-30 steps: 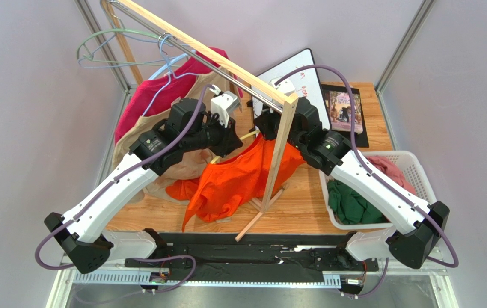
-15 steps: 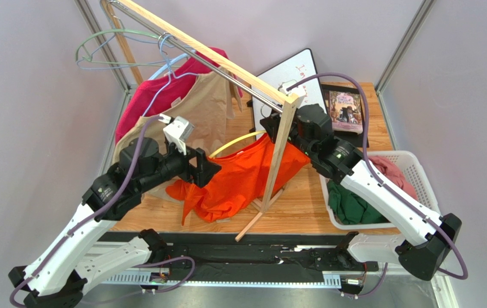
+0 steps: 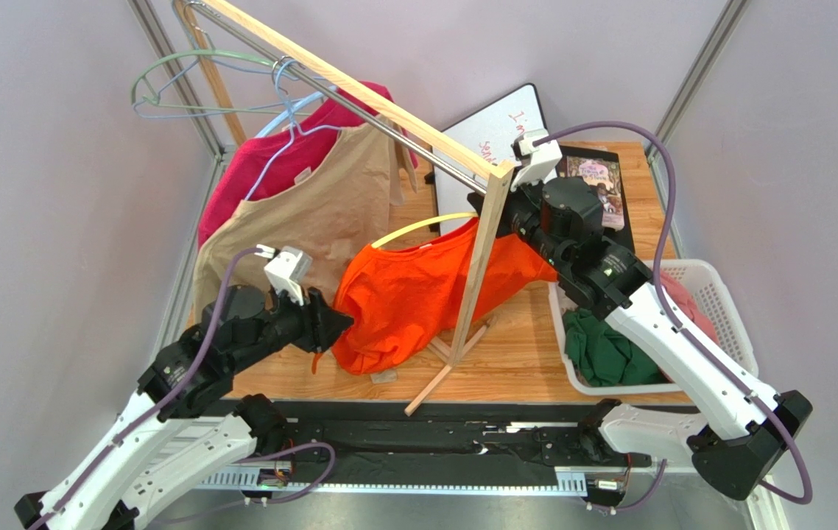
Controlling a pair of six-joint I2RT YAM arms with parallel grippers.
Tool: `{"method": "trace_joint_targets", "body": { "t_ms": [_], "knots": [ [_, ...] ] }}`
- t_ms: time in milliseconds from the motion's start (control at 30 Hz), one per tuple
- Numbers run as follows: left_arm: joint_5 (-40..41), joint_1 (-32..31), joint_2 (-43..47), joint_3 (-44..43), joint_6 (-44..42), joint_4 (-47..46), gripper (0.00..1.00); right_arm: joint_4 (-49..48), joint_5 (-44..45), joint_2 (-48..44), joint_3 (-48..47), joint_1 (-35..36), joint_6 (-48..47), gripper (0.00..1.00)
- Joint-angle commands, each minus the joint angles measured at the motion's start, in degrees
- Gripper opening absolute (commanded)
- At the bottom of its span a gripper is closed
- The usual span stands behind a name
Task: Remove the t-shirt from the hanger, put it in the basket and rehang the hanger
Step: Remove the tshirt from the hanger
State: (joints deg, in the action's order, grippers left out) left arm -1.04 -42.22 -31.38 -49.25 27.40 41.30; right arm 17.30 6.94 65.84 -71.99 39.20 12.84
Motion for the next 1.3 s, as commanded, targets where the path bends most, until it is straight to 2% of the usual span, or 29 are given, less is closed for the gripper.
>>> {"method": "trace_joint_targets", "body": {
  "t_ms": [0,33,67,233,400,533,567,700,867,900,1033,1067,1100,1167,1200,1267],
  "knots": [
    [2.9,0.1,0.4,-0.3,1.3,1.7,0.20,-3.6,1.6,-2.7,0.0,-0.4,2.7,0.00],
    [3.9,0.1,0.0,-0.5,1.4,2.5,0.05,-3.6,2.1,-3.0,0.1,-0.4,3.2,0.00],
    [4.6,0.1,-0.4,-0.8,1.7,2.8,0.00,-3.6,2.6,-3.2,0.2,-0.4,3.7,0.00],
    [12.0,0.1,-0.4,-2.5,3.2,6.9,0.00,-3.5,4.1,-3.1,0.4,-0.6,5.8,0.00],
    [18.3,0.0,3.9,-4.3,4.6,10.5,0.00,-2.5,5.5,-4.1,1.2,-1.9,8.9,0.00],
    [21.1,0.1,6.9,-4.4,5.3,12.7,0.00,0.9,6.2,-5.7,1.9,-6.9,17.3,0.00],
    [21.2,0.1,7.4,-4.4,5.6,13.2,0.00,0.9,4.9,-6.2,2.7,-8.3,21.9,0.00],
    [22.1,0.1,8.1,-4.8,6.6,15.9,0.00,-0.2,1.7,-9.5,5.6,-12.3,27.1,0.00],
    [18.4,0.0,8.4,-4.7,6.3,14.1,0.00,-0.3,3.7,-12.4,8.1,-13.8,30.6,0.00],
    [15.7,0.1,8.3,-4.6,5.8,13.2,0.00,-0.9,3.1,-12.4,8.2,-13.8,30.1,0.00],
    [2.7,0.0,6.0,-4.4,0.5,6.0,0.00,-6.9,-8.8,-9.0,7.0,-13.9,23.8,0.00],
    [1.5,0.1,5.5,-4.9,0.0,4.1,0.09,-8.8,-13.2,-8.4,6.7,-13.8,22.3,0.00],
    [-1.7,0.1,4.9,-5.9,-0.2,3.1,0.34,-9.1,-14.4,-7.8,6.5,-13.8,20.1,0.00],
    [-2.8,0.1,4.5,-7.2,-0.6,0.6,0.49,-10.0,-17.4,-6.0,6.1,-13.7,18.4,0.00],
    [-3.0,0.1,4.5,-8.6,-1.0,-0.2,0.70,-9.8,-18.6,-5.2,5.6,-13.8,16.4,0.00],
    [-2.7,0.1,4.2,-10.8,-1.6,-1.8,0.77,-10.0,-23.0,-3.5,4.6,-13.5,14.7,0.00]
  ]
}}
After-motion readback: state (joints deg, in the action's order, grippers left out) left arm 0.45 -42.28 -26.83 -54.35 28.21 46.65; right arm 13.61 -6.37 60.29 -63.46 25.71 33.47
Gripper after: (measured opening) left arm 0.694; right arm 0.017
